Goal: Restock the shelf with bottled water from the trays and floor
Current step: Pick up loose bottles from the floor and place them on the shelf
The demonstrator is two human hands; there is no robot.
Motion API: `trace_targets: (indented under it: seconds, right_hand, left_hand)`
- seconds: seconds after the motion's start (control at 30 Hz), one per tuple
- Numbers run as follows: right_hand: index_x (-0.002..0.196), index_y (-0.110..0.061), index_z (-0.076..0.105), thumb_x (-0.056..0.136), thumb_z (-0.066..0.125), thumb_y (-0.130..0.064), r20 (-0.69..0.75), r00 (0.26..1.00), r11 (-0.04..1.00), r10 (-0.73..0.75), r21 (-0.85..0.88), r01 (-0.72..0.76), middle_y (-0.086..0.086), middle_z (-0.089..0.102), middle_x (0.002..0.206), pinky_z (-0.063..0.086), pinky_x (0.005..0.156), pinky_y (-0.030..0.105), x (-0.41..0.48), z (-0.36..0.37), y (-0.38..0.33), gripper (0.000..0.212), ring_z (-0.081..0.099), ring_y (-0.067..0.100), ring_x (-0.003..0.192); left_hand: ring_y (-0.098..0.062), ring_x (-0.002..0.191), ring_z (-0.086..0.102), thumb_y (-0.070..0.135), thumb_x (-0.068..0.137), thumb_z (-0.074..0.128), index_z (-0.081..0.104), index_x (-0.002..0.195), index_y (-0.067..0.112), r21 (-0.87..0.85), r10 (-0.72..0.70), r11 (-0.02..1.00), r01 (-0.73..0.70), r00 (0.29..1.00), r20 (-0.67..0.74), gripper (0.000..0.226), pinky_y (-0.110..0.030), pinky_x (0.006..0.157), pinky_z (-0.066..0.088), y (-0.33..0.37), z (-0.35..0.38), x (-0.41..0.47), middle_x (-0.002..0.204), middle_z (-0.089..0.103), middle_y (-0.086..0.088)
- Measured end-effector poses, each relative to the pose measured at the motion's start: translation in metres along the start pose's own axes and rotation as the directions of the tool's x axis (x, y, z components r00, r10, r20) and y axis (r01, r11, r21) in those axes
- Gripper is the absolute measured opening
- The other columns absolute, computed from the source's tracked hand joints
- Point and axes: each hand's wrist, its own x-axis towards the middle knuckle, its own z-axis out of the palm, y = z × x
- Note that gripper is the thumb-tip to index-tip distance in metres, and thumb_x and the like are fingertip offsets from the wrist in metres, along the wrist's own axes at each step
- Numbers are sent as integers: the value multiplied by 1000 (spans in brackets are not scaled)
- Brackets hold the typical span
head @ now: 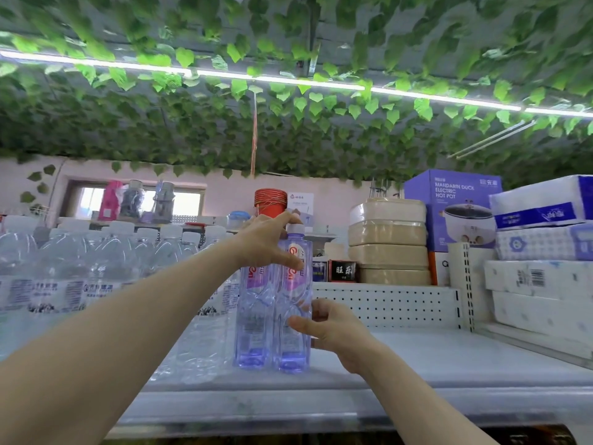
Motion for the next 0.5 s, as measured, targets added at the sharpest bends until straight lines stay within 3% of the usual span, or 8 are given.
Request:
trace_targets:
  seconds: [0.13,0.33,0.5]
  right_hand:
    - [114,-9,69,87,80,-17,33,999,1000,5,-16,-5,9,76,110,61,87,36,5,-3,2,30,74,19,102]
    - [115,-9,67,90,77,-17,68,998,999,12,-35,-10,8,75,112,61,86,33,6,-5,-1,28,73,18,103]
    - [111,-11,69,93,73,-18,97,995,997,22,-77,-15,7,75,110,58,97,39,2,-6,-5,20,72,19,104]
  left_hand:
    - [-23,126,44,58,68,81,38,142,34,31,-2,1000,3,1000,-17,89,-50,109,34,-2,4,2,112,54,9]
    - [-25,133,34,63,69,78,35,145,37,74,-53,996,56,998,-46,91,-50,111,29,-2,11,4,132,57,-2]
    - [-30,140,28,71,67,74,33,145,41,195,-100,974,111,993,-64,93,-55,115,24,0,14,7,142,51,-3]
